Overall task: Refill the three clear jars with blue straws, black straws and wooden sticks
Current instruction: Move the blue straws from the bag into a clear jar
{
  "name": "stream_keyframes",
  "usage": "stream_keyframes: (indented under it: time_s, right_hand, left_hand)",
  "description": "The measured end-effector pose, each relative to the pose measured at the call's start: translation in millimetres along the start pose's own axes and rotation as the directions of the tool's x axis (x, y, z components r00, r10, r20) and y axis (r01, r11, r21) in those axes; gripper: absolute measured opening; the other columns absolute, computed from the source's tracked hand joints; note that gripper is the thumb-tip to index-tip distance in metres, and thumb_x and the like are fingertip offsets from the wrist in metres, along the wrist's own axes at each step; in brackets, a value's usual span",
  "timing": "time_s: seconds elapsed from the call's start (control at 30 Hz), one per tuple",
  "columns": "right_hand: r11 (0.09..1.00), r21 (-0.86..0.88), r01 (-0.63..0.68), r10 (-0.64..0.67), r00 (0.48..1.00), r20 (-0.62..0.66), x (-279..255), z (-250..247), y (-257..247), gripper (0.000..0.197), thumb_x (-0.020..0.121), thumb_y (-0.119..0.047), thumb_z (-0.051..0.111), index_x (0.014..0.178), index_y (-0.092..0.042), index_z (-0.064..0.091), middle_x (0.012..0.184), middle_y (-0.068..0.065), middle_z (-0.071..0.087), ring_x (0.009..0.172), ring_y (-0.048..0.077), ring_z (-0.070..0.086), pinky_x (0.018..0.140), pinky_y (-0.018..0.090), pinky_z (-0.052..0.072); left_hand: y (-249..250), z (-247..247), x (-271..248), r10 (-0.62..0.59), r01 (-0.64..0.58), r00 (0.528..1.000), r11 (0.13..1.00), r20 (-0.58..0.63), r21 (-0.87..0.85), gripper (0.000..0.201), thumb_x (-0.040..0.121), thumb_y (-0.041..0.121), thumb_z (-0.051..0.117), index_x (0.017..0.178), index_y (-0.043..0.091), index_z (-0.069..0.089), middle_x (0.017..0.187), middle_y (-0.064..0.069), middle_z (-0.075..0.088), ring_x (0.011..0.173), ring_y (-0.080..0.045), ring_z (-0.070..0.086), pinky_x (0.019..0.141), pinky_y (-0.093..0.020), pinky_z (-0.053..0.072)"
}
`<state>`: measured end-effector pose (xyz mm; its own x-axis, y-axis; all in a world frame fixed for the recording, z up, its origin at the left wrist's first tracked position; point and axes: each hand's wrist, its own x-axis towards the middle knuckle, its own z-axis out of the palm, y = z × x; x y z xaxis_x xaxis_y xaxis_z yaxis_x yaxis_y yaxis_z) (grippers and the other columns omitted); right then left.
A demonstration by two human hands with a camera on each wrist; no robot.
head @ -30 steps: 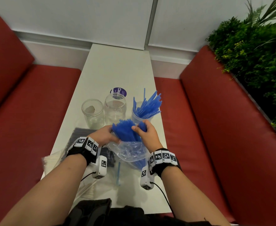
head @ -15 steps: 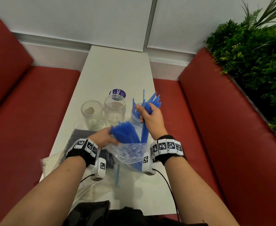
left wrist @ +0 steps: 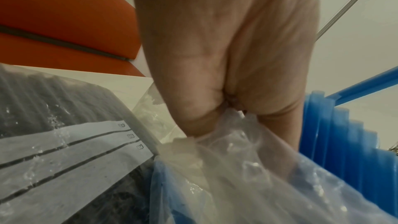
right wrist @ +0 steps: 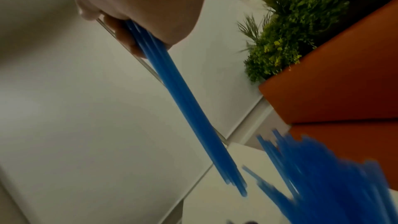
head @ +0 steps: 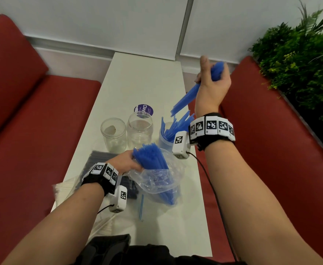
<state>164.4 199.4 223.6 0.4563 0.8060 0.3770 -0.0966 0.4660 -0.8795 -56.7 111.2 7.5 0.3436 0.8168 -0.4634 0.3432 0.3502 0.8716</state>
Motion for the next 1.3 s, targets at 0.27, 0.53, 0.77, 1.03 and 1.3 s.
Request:
stream_keyframes:
  time_s: [0.27,0.53,0.77,1.03,1.3]
  right_hand:
    - [0.98,-0.162,-0.12,0.128,0.991,0.045,-14,-1,65,0.036,0.09,-0.028,0.076,0.07,-0.023,0.047,0.061,0.009,0.051,0.056,0.015,0.045,0.06,0.026,0.044]
    - [0.919,-0.351,-0.178,0.262,0.942,0.21,-32,-18,103,0.033,0.089,-0.021,0.077,0.077,-0.004,0.052,0.074,0.018,0.057,0.069,0.014,0.057,0.071,0.03,0.049]
    - [0.914,-0.402,0.049,0.053,0.97,0.238,-26,-23,99,0.009,0.09,-0.012,0.072,0.096,-0.011,0.066,0.09,-0.002,0.069,0.087,0.006,0.063,0.087,0.021,0.048]
    - [0.378,-0.816,0.437,0.376,0.733,0.567,-50,-31,129,0.05,0.109,-0.043,0.034,0.153,-0.02,0.042,0.163,0.004,0.031,0.155,0.024,0.013,0.125,0.049,-0.004]
    - [0.25,-0.813,0.526,0.287,0.762,0.581,-47,-32,127,0.057,0.109,-0.048,0.026,0.161,-0.023,0.023,0.169,0.004,0.016,0.157,0.025,0.0,0.124,0.052,-0.01]
  left_hand:
    - [3,-4,-1,-0.017,0.017,1.0,0.999,0.007,0.035,0.054,0.072,-0.002,0.077,0.122,0.017,0.067,0.119,-0.006,0.072,0.116,-0.027,0.065,0.108,-0.053,0.045]
    - [6,-5,-3,-0.033,0.033,0.999,0.999,0.009,0.042,0.054,0.07,0.002,0.08,0.119,0.022,0.068,0.116,0.0,0.073,0.114,-0.021,0.066,0.107,-0.05,0.047]
    - [6,-5,-2,-0.047,0.047,0.999,0.997,0.0,0.069,0.053,0.07,0.006,0.081,0.118,0.025,0.068,0.115,0.001,0.073,0.112,-0.022,0.066,0.106,-0.051,0.048]
    - [9,-2,-2,-0.033,0.034,0.999,0.997,-0.007,0.066,0.051,0.071,0.003,0.079,0.117,0.022,0.069,0.112,0.001,0.074,0.111,-0.021,0.067,0.107,-0.05,0.047]
    - [7,-3,-6,-0.028,0.028,1.0,0.997,0.001,0.066,0.051,0.073,0.001,0.078,0.12,0.015,0.067,0.117,-0.01,0.072,0.115,-0.034,0.064,0.104,-0.06,0.047]
